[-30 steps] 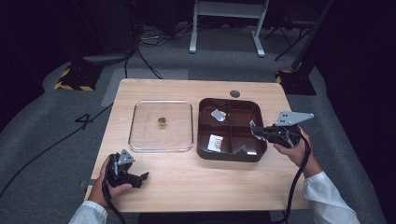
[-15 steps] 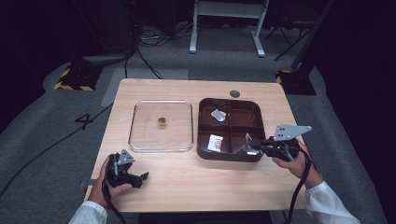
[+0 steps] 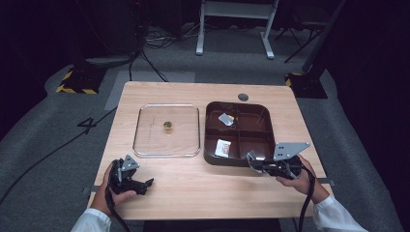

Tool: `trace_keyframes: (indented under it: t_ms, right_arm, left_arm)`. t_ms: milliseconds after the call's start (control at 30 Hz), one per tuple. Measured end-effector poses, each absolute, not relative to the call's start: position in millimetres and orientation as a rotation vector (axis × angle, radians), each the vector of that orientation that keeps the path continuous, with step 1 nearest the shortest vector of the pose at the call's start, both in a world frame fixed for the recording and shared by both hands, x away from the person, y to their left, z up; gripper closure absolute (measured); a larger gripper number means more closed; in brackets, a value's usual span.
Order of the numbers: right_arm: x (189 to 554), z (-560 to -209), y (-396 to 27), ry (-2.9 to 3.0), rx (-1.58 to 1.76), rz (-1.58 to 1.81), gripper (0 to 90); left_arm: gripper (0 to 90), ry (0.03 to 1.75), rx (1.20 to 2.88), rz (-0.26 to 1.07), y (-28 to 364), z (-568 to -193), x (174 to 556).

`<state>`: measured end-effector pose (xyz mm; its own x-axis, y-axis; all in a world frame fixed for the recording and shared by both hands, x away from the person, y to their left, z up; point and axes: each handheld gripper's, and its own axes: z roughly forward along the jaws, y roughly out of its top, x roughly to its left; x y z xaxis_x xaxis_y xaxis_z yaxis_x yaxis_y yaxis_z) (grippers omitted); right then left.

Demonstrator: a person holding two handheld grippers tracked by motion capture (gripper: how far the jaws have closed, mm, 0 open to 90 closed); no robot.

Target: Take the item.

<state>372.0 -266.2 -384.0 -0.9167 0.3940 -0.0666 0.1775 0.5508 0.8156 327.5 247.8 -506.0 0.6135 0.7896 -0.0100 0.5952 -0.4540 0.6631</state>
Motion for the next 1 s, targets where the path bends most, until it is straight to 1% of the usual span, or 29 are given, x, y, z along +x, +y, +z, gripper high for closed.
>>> trace_keyframes:
  t_ms: [100,167,367,800,1000]
  right_arm:
    - [372,-384,-266,2.546,0.478,1.298,88.7]
    - [351,-416,-251,2.689,0.394,1.263,88.7]
    - [348,-436,-246,2.746,0.376,1.212,88.6]
    - [341,-457,-239,2.834,0.354,1.160,88.7]
    - [341,-461,-237,2.847,0.351,1.155,87.5]
  left_arm:
    - [0.3,1.081,2.209,0.404,249,-506,327]
    - [0.4,1.081,2.209,0.404,249,-506,327]
    - [0.4,1.082,2.209,0.404,249,-506,327]
    - [0.4,1.082,2.209,0.404,249,-506,327]
    - [0.4,1.082,2.209,0.404,249,-506,327]
